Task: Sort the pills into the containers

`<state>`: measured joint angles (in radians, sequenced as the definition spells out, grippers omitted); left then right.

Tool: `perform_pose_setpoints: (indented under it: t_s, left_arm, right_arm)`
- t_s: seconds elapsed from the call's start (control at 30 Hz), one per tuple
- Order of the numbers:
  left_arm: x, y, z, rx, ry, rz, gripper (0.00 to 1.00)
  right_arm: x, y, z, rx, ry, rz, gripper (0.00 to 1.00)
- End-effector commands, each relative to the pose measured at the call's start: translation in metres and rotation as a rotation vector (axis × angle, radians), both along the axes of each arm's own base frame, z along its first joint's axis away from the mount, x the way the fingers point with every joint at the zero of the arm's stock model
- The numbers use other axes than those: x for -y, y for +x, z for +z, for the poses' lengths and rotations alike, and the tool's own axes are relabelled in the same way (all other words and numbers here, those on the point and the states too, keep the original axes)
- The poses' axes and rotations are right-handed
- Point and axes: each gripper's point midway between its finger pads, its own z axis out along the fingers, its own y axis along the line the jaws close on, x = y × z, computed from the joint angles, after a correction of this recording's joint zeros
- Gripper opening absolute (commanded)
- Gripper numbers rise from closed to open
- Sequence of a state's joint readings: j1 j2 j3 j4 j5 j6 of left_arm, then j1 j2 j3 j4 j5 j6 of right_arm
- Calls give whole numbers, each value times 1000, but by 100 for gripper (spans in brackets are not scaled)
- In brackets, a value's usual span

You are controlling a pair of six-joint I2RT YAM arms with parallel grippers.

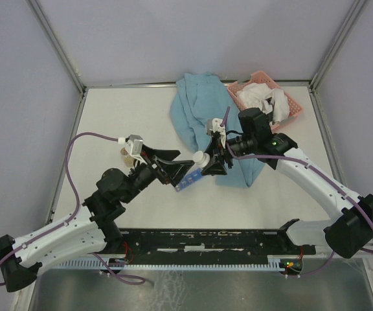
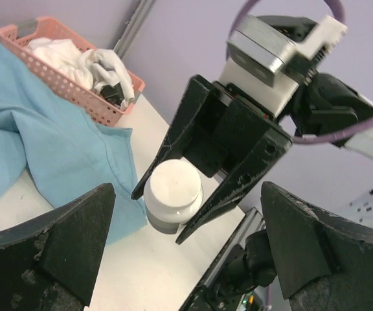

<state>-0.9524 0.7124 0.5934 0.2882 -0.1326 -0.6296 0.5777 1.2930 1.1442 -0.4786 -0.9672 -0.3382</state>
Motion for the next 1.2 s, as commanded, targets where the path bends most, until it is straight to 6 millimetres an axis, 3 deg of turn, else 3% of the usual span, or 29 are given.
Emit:
perform_pose_setpoints:
  t_s: [0.0,0.17,0.33,0.6,0.8,0.9,1.07,1.17]
  left_arm:
    - [8,15,21,-191,-66,98,99]
    - [14,30,4,-293,39,275,99]
    - [24,36,-4,-294,85,300,99]
    - [37,38,-10,-297,106,287,61]
    - [43,33,-12,-302,119,245,48]
    - [44,30,-14,-302,130,228,47]
    - [44,27,-15,-304,133,210,60]
    - [45,25,-18,-310,147,200,61]
  right_arm:
    - [-2,8,27,103,49,-4,9]
    - [-2,9,26,104,45,-6,9]
    - [-2,9,25,105,41,-7,9]
    - [-2,9,25,107,39,-11,9]
    - [-2,10,25,108,36,-11,9]
    - [-1,11,24,108,33,-19,9]
    - [-2,12,24,103,33,-21,9]
    - [-2,12,24,102,32,-22,9]
